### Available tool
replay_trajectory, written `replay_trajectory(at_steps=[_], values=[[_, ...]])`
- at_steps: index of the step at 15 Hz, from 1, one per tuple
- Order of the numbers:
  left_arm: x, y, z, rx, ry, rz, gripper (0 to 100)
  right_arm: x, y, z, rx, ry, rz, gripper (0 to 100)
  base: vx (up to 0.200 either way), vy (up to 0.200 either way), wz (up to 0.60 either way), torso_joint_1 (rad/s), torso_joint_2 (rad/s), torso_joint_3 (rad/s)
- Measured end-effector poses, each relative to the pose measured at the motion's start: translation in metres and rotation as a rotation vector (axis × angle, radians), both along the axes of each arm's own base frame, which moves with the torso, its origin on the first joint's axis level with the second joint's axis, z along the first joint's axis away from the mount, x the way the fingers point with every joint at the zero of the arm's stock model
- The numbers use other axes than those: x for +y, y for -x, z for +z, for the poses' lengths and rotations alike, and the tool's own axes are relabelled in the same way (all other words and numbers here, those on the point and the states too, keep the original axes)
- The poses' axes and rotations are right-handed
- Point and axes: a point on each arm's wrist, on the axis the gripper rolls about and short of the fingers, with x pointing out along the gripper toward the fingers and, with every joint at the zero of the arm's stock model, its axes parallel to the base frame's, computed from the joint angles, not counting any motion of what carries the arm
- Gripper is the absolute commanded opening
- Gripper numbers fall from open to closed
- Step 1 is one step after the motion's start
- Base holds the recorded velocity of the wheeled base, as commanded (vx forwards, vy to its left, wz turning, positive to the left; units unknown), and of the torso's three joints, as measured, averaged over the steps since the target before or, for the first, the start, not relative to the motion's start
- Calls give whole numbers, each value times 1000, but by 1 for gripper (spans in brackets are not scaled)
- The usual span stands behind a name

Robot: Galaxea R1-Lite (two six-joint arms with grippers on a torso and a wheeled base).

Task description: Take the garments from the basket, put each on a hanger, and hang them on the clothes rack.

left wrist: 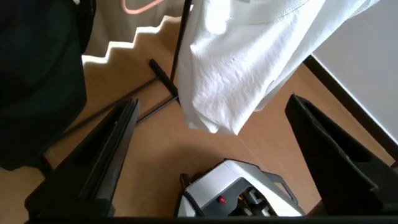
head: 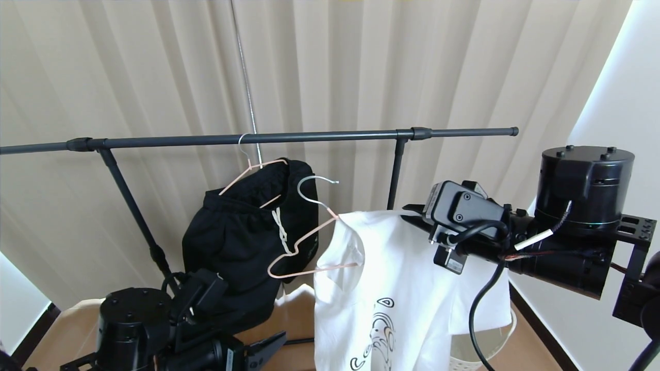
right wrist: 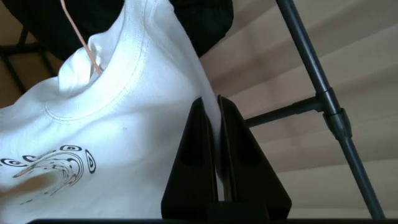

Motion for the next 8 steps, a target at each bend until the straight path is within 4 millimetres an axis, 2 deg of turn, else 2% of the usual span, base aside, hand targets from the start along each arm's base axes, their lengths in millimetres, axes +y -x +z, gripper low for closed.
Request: replay_trajectory(at_steps=[4,8], values=[[-22,-9,-4,16,31,118,100,7,5,-1,28,-54,-21,0,0,0,0,0,0,0],[-48,-20,-7,-46,69,202,100,15,7,-2,-20,-127,-57,0,0,0,0,0,0,0]])
